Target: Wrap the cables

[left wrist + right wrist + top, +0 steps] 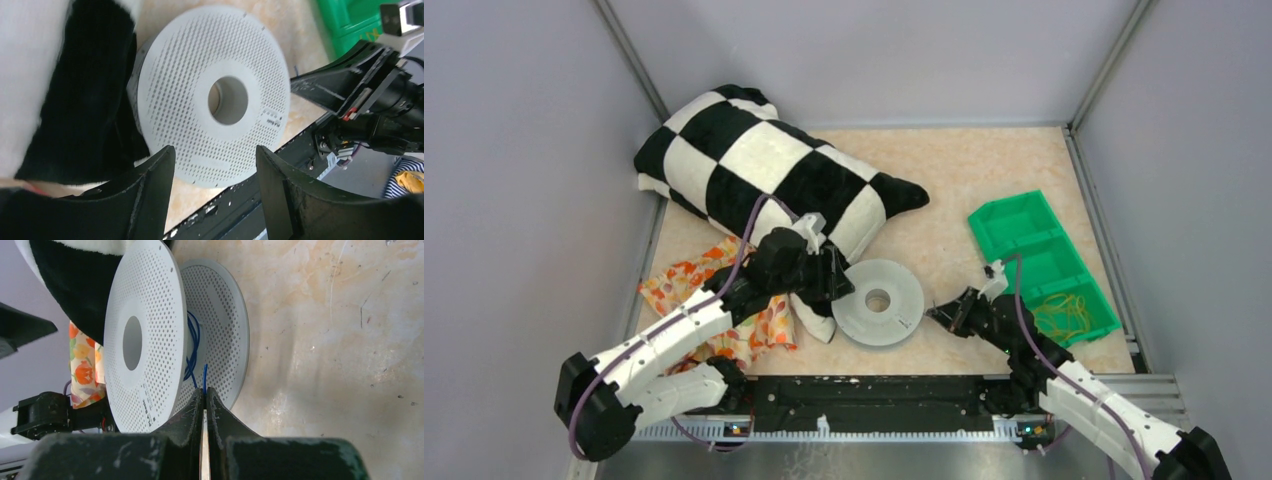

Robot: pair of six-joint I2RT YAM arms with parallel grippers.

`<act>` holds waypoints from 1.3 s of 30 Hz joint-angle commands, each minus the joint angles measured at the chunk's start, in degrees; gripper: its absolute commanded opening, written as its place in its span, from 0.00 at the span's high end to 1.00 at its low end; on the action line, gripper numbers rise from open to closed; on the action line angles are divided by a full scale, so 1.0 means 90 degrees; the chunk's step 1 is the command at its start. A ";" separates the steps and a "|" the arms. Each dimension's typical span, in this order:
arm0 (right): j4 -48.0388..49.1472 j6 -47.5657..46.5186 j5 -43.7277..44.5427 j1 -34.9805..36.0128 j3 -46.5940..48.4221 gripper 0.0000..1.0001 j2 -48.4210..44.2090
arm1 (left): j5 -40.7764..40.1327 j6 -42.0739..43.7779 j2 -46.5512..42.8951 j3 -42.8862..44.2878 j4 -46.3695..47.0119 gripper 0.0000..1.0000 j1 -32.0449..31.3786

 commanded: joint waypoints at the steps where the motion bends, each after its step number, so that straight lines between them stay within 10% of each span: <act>1: 0.0236 0.0137 -0.0049 0.0043 -0.0276 1.00 0.0212 | 0.0182 -0.0671 -0.0383 -0.0522 -0.0121 0.33 -0.0038; 39: 0.0442 0.0275 -0.0284 0.0045 -0.0263 1.00 0.0685 | 0.0475 -0.0732 0.1187 -0.0720 0.1101 0.24 -0.0854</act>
